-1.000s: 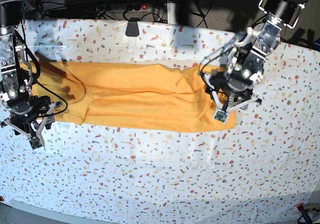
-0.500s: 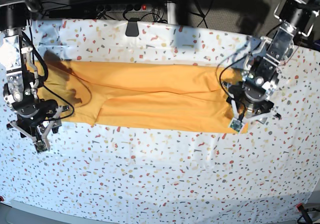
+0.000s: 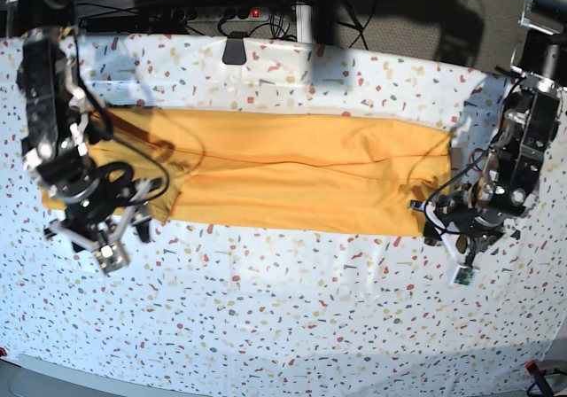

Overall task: Fold the T-shirt properly
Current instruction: 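Release the hem end and move the left gripper to the strip's end, then grasp the yellow strip's end with the left gripper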

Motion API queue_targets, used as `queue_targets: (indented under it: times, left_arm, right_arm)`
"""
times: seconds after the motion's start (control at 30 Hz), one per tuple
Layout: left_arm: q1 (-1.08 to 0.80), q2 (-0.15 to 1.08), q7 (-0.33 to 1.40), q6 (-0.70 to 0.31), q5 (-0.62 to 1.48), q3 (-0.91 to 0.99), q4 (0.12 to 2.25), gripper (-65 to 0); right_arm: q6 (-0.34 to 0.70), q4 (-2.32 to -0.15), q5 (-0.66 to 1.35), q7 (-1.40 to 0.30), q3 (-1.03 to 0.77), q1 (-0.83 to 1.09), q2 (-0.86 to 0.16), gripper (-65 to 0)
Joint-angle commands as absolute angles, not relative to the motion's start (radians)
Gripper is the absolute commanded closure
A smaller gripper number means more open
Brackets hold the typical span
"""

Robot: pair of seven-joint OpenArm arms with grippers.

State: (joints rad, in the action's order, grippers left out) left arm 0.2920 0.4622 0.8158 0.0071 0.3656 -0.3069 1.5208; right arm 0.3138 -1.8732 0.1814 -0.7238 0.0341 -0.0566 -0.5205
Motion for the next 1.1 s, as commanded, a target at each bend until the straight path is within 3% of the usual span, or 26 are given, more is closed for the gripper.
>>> queue_targets:
  times: [0.0, 0.23, 0.37, 0.5, 0.63, 0.9, 1.07]
  left_arm:
    - [0.315, 0.477, 0.796, -0.015, 0.403, -0.257, 1.538, -31.4]
    - [0.245, 0.477, 0.819, -0.287, 0.730, 0.010, 1.537, -31.4]
    - [0.187, 0.477, 0.844, -0.361, 0.825, 0.073, 1.537, -31.4]
    - [0.121, 0.474, 0.820, -0.370, 0.800, 0.072, 1.536, -31.4]
    - [0.084, 0.460, 0.749, -0.271, 0.676, 0.072, 1.531, -31.4]
    - [0.086, 0.460, 0.751, -0.272, 0.641, 0.072, 1.531, -31.4]
    - [0.101, 0.460, 0.754, -0.246, 0.614, 0.072, 1.485, -31.4]
  right_arm:
    - [0.316, -1.923, 0.193, -0.712, 0.025, -0.043, -0.519, -31.6]
    - [0.318, -2.107, 0.226, -0.742, -0.014, 0.196, -0.424, -31.6]
    - [0.361, -2.175, 0.336, -0.759, -0.111, 0.331, -0.368, -31.6]
    - [0.519, -2.271, 0.522, -0.811, -0.254, 0.455, -0.294, -31.6]
    - [0.683, -2.300, 0.779, -0.902, -0.437, 0.545, -0.226, -31.6]
    - [0.698, -2.300, 1.153, -1.117, -0.752, 0.672, -0.142, -31.6]
    - [0.698, -2.300, 1.184, -1.119, -0.801, 0.716, -0.139, -31.6]
